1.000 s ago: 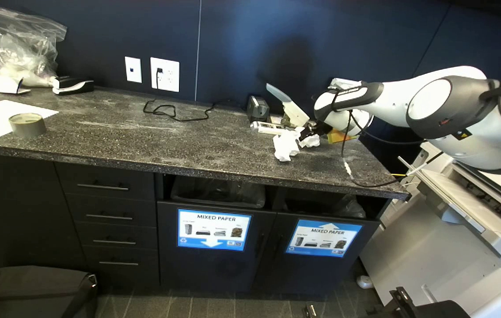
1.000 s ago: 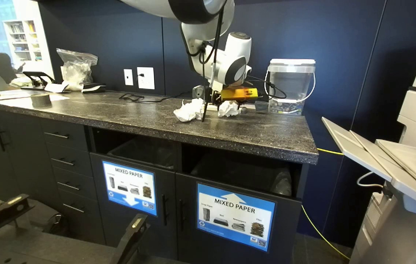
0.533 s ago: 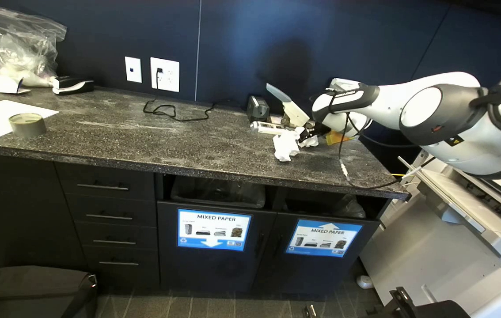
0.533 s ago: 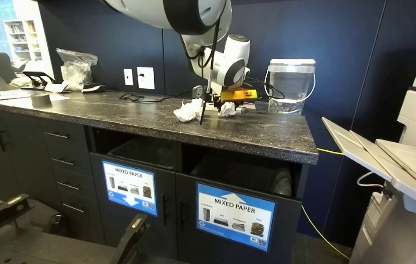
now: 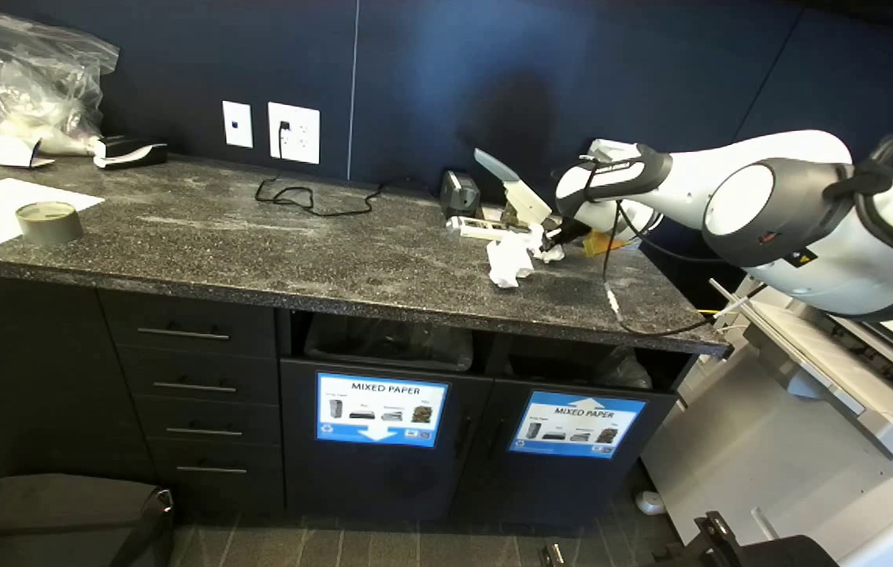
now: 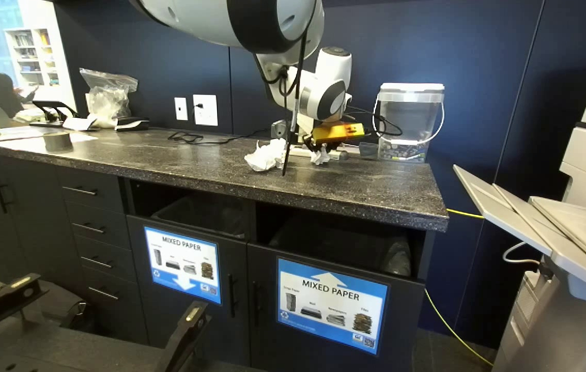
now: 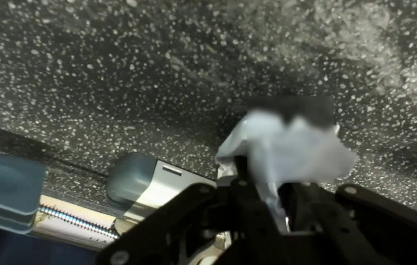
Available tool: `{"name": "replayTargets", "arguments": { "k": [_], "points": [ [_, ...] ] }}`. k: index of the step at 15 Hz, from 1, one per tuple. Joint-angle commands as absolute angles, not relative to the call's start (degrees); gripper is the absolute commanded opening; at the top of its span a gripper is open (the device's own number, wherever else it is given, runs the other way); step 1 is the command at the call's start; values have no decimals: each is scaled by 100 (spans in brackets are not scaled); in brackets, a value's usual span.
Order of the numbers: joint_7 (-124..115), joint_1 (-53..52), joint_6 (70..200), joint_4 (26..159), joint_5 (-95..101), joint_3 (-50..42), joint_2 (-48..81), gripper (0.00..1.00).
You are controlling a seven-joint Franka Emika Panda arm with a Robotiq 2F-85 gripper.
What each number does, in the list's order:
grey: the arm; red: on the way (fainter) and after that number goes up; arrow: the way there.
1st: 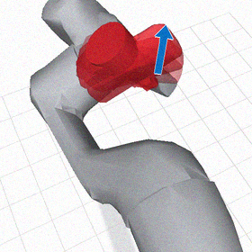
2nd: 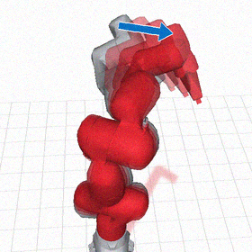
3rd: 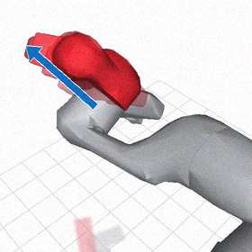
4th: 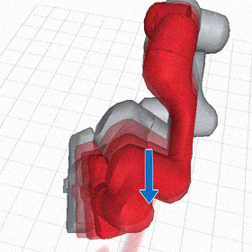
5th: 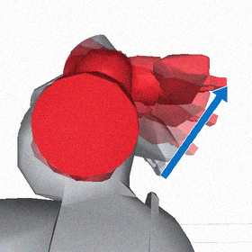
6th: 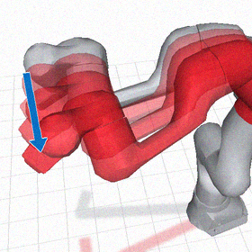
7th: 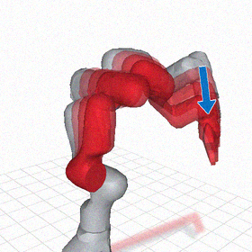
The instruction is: Pick up the papers from the counter and put them in the bin
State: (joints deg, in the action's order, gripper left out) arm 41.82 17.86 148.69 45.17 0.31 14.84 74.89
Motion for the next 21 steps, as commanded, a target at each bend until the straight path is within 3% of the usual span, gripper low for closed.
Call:
{"name": "replayTargets", "arguments": {
  "k": [1, 13, 21],
  "points": [
    [4178, 1556, 14355, 4140, 72, 1048, 7611, 13],
    [4074, 1348, 12941, 4614, 746, 208, 7182, 13],
    [3927, 1373, 13082, 6232, 776, -185, 6264, 13]
  ]
}}
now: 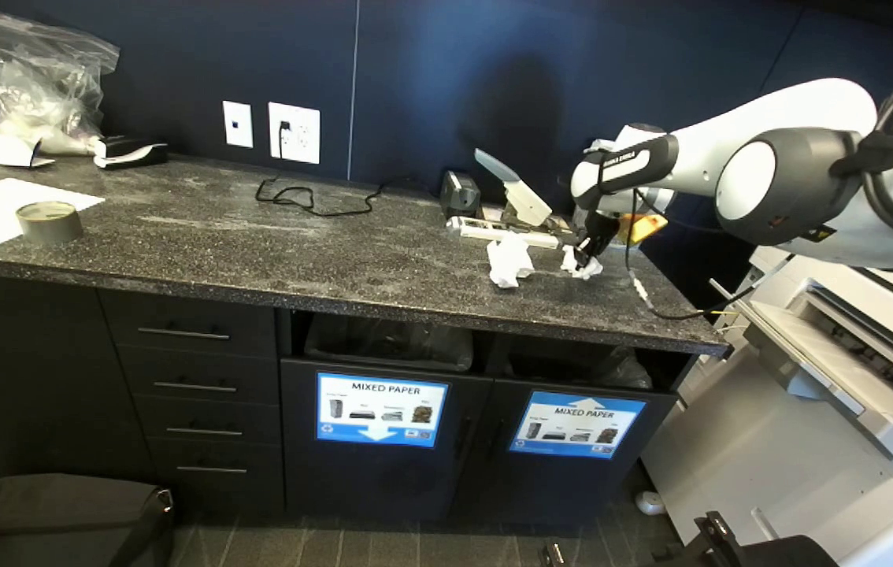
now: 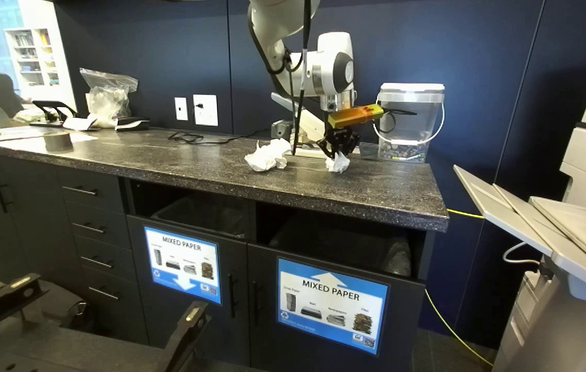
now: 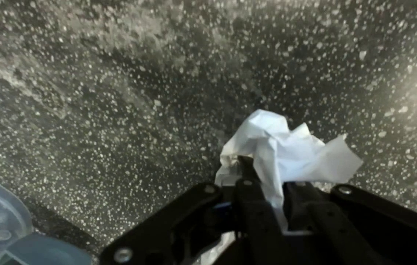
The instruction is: Pick up the papers from the counter and put them in the bin
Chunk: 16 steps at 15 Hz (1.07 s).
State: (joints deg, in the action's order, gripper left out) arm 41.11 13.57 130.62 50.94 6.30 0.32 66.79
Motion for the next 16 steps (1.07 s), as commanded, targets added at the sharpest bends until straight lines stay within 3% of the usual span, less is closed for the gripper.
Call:
{"name": "replayTargets", "arguments": {
  "k": [1, 16],
  "points": [
    [3886, 1398, 13090, 6434, 703, -174, 6121, 13],
    [1122, 1224, 14083, 9945, 211, -246, 3975, 13]
  ]
}}
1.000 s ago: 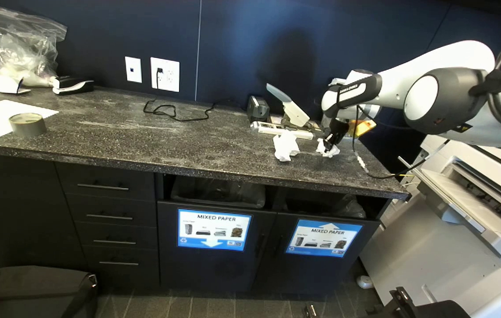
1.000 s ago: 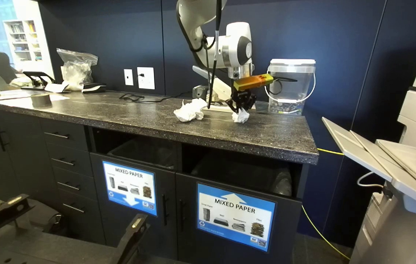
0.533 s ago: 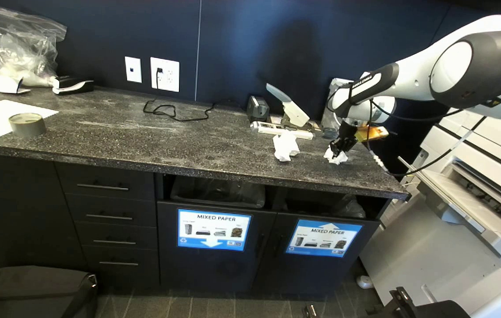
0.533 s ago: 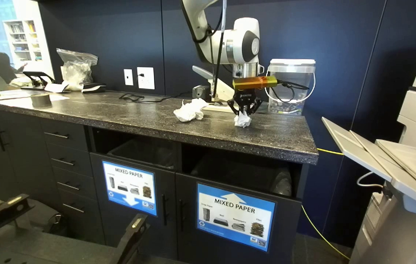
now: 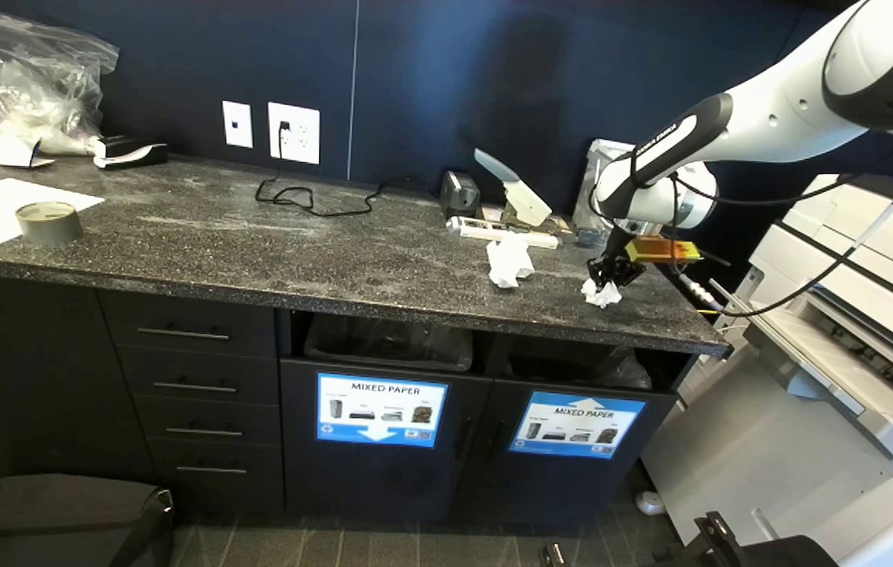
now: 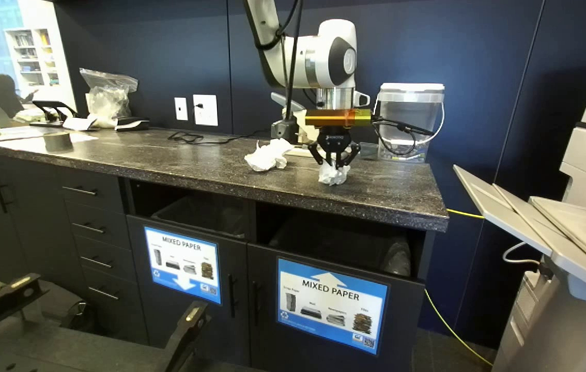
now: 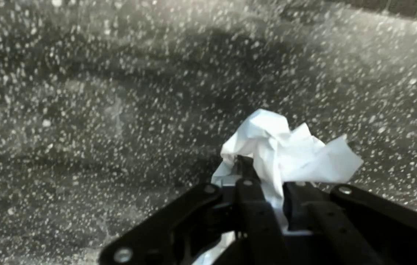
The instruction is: Pick up the papers from the counter and put them in the bin
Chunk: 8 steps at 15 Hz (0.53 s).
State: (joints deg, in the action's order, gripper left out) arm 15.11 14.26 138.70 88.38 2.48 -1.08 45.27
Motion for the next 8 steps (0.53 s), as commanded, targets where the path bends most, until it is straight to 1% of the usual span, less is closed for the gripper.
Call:
{"name": "replayTargets", "arguments": {
  "k": [1, 4, 8],
  "points": [
    [1001, 1175, 14131, 10206, 218, -263, 3827, 13],
    [629, 1053, 14400, 10997, 185, -300, 3382, 13],
    [213, 957, 15368, 12148, 75, -296, 2878, 13]
  ]
}}
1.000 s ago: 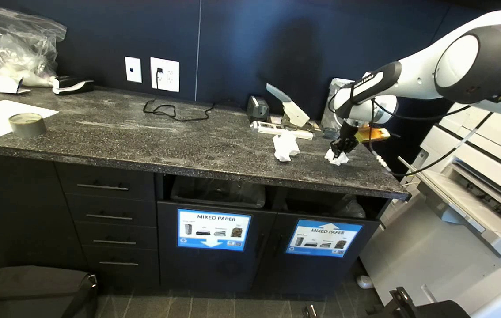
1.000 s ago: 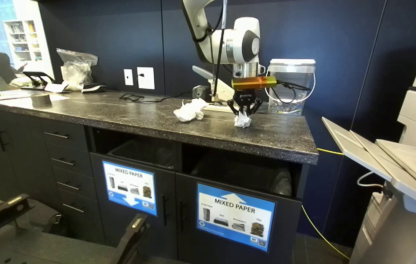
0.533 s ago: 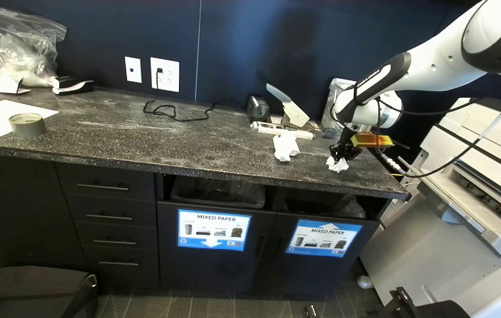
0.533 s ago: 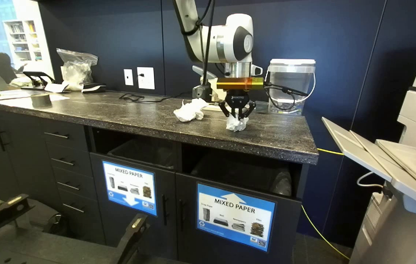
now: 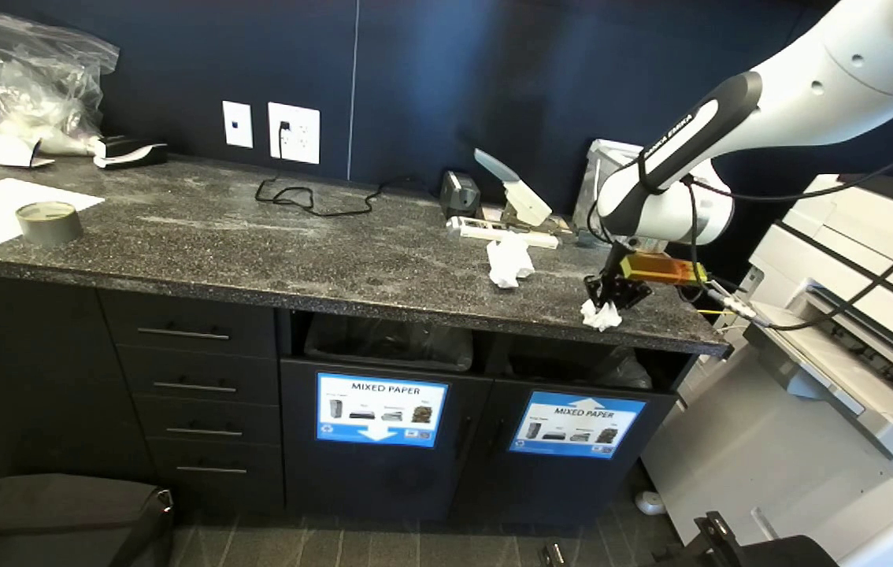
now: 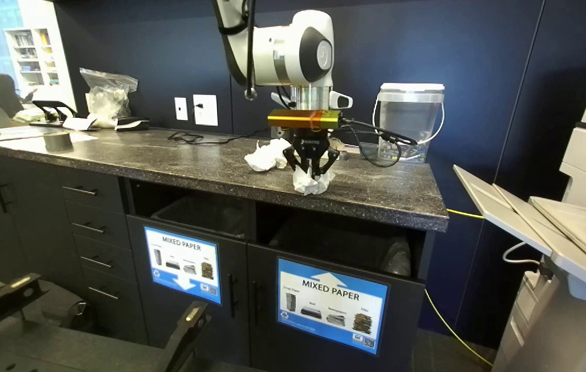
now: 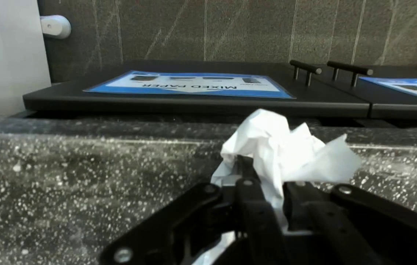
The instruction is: Pick up the papers from the counter and put them in the bin
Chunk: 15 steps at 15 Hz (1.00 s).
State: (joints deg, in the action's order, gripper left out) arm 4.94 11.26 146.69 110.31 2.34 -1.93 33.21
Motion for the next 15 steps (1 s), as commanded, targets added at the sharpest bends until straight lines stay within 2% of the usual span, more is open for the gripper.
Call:
{"name": "replayTargets", "arguments": {
  "k": [1, 6, 8, 15],
  "points": [
    [146, 940, 15602, 12447, 49, -296, 2743, 13],
    [-7, 874, 16456, 13450, -172, -228, 2536, 13],
    [-82, 852, 17189, 13715, -304, -175, 2702, 13],
    [-447, 930, 19498, 13806, -527, 214, 3634, 12]
  ]
}}
